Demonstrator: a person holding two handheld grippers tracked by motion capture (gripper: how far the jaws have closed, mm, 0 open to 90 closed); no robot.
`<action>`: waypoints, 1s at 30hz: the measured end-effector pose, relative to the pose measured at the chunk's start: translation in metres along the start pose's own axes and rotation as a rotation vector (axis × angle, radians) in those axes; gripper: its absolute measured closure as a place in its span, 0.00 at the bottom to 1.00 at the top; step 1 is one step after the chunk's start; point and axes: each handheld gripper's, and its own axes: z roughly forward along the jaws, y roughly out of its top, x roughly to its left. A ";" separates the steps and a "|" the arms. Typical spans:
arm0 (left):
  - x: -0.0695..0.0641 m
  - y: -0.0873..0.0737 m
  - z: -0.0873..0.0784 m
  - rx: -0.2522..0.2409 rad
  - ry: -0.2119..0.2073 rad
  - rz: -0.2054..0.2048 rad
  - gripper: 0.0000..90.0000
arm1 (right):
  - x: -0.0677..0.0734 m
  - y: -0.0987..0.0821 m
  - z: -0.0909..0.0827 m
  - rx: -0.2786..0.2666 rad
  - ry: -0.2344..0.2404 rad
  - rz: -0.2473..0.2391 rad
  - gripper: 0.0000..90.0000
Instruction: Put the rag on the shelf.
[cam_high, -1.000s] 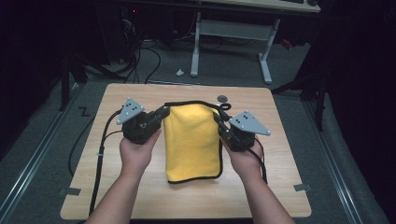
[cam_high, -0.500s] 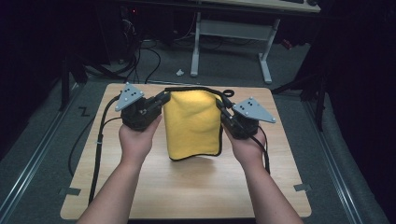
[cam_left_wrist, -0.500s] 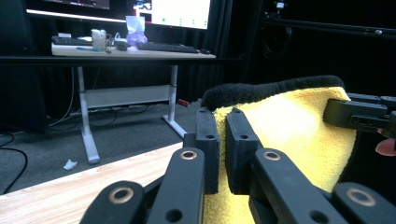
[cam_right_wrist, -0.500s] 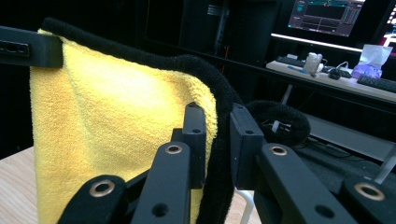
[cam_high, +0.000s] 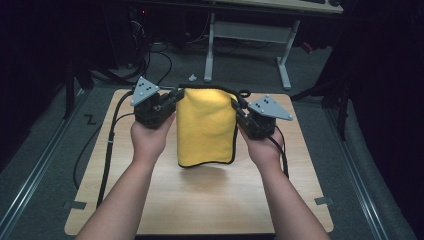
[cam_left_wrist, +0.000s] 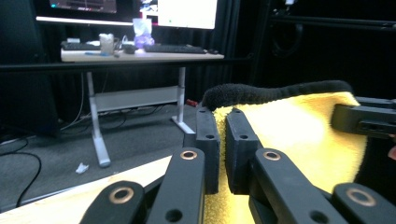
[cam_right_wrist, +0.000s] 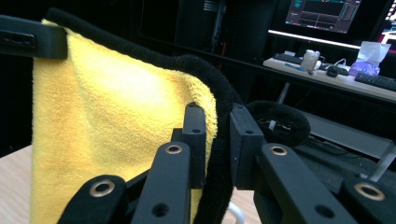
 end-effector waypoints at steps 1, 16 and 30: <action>0.002 0.002 0.004 -0.004 0.001 -0.008 0.95 | -0.002 0.002 0.002 -0.003 -0.001 0.000 0.89; 0.025 0.014 0.062 0.045 0.062 0.044 0.95 | -0.043 0.008 0.050 -0.001 -0.012 0.044 0.89; 0.045 -0.017 0.096 0.158 0.065 0.048 0.94 | -0.060 -0.017 0.084 0.093 -0.005 0.000 0.89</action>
